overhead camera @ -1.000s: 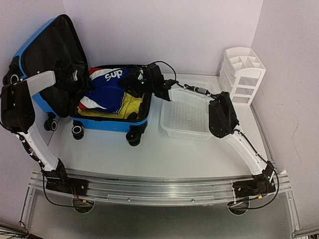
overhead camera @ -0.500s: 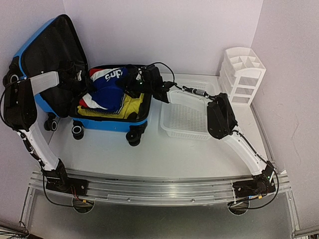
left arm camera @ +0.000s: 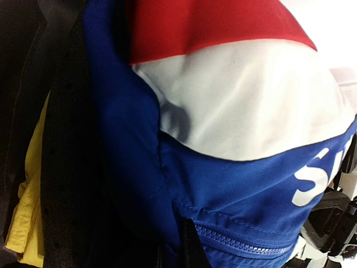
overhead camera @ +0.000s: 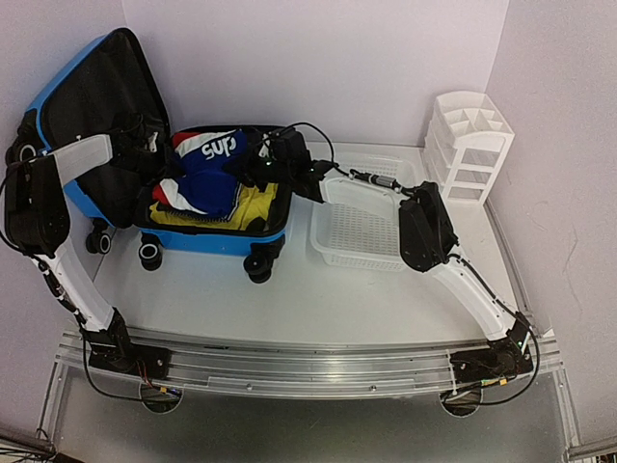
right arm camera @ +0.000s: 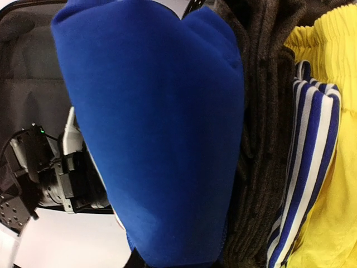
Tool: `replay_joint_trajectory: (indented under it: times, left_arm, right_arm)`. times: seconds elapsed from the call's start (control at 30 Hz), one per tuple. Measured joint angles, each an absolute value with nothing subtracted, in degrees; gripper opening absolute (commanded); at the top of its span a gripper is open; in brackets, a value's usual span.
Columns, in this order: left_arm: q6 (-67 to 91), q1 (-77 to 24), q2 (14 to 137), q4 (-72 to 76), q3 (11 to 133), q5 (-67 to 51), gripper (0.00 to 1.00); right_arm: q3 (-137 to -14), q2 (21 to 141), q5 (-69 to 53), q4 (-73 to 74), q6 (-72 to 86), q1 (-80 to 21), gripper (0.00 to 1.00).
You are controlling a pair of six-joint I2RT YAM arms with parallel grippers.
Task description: Open, take out, and arrange the luggage
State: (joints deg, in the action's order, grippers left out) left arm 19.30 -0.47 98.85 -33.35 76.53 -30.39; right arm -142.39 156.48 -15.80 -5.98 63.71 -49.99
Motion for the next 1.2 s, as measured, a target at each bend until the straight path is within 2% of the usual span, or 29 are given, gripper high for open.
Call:
replay_joint_trajectory:
  times: [1.0,1.2]
  left_arm:
    - [16.51,-5.27,95.09,-42.68,91.63,-29.67,0.0]
    - [16.64,-9.4,96.31,-44.52,96.72,-28.78,0.0]
  right_arm:
    - [-140.28,148.4,-12.95,-2.79,58.28,-48.64,0.0]
    - [-131.87,142.22,-13.67,-2.28,57.4,-46.45,0.0]
